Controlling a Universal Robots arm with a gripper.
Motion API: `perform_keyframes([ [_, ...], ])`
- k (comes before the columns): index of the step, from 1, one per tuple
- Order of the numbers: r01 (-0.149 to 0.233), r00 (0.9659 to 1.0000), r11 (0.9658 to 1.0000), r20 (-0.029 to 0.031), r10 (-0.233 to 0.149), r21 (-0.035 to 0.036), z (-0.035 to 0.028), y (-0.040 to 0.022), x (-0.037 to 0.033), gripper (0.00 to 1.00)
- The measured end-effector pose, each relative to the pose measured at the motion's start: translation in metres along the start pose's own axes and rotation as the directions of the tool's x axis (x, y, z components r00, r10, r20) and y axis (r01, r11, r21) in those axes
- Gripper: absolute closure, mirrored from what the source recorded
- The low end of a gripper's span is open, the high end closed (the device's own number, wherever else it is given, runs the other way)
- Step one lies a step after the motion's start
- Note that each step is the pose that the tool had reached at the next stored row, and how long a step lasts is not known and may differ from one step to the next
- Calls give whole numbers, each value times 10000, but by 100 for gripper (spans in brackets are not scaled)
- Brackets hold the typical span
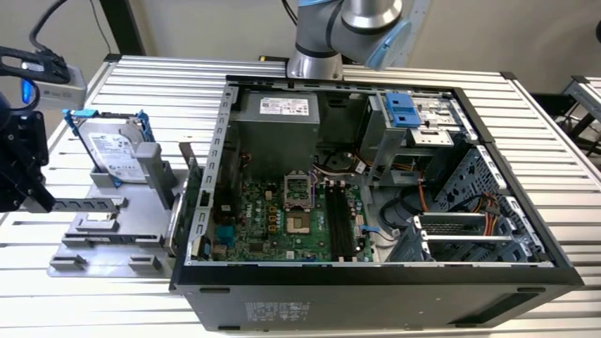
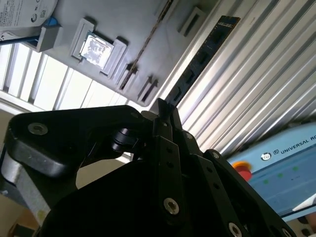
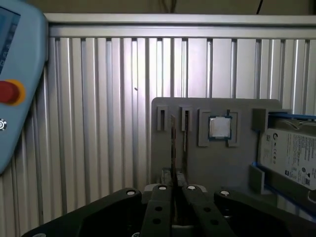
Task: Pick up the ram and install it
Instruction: 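Pick up the ram and move it above insertion slot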
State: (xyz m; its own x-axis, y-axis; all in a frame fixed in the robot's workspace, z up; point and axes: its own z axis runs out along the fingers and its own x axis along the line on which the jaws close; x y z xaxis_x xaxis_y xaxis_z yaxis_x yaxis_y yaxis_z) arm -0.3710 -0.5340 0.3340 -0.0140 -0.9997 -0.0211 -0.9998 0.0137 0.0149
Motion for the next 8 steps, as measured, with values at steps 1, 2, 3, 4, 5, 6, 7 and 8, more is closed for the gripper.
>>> perform_keyframes([
  [1,0,10000,10000,4,0,0,-13,0,0,100],
  [2,0,10000,10000,7,0,0,-26,0,-1,100],
  [3,0,10000,10000,11,0,0,-39,1,-1,100],
  [4,0,10000,10000,16,0,0,-53,1,-1,100],
  [5,0,10000,10000,19,0,0,-65,1,-1,100],
  [6,0,10000,10000,23,0,0,-78,1,-2,100],
  [7,1,10000,10000,28,-1,0,-93,1,-2,100],
  [8,0,10000,10000,35,0,0,-107,2,-2,100],
])
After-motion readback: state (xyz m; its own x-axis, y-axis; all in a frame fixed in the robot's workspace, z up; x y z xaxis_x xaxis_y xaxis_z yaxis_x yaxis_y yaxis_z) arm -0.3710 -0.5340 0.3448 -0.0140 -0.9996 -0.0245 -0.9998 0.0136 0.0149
